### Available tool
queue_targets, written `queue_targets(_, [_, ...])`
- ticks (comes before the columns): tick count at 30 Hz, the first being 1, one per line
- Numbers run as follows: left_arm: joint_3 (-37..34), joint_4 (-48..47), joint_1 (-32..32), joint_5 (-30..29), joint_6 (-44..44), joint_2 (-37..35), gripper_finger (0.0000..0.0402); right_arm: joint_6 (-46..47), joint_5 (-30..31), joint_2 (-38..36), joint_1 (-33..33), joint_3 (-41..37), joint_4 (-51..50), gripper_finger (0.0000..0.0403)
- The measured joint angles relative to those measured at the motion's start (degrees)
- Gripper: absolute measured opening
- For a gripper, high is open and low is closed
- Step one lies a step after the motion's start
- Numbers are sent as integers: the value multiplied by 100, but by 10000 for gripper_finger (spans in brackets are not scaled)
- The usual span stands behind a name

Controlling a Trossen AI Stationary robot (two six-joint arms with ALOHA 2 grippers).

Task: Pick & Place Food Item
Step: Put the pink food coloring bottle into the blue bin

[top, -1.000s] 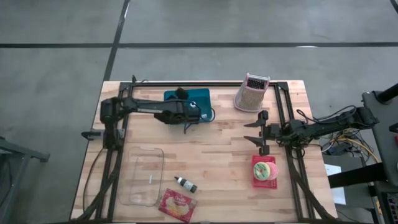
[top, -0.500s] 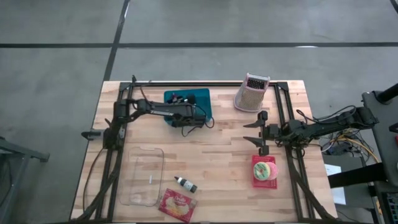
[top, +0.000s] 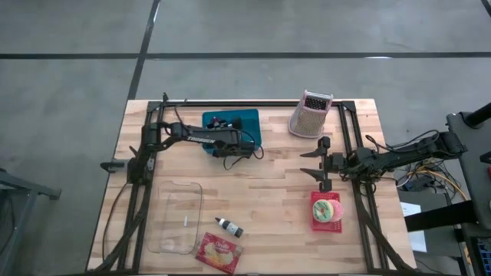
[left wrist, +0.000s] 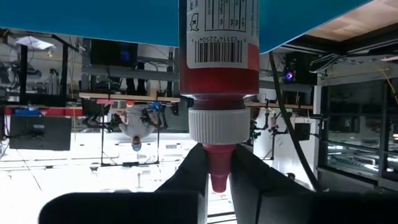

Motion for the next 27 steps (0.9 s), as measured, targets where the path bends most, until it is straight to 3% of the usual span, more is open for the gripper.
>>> queue_targets(7, [-62,172,-79,435,505,0,35,27,-2,0,1,0,1,219])
queue_targets(14, [-287,1037,-155,590,1172,0,35,42,-1,0,1,0,1,219])
queue_targets(27, [-345,1128,-155,920,1113,-16,35,39,-2,0,-1,0,1,219])
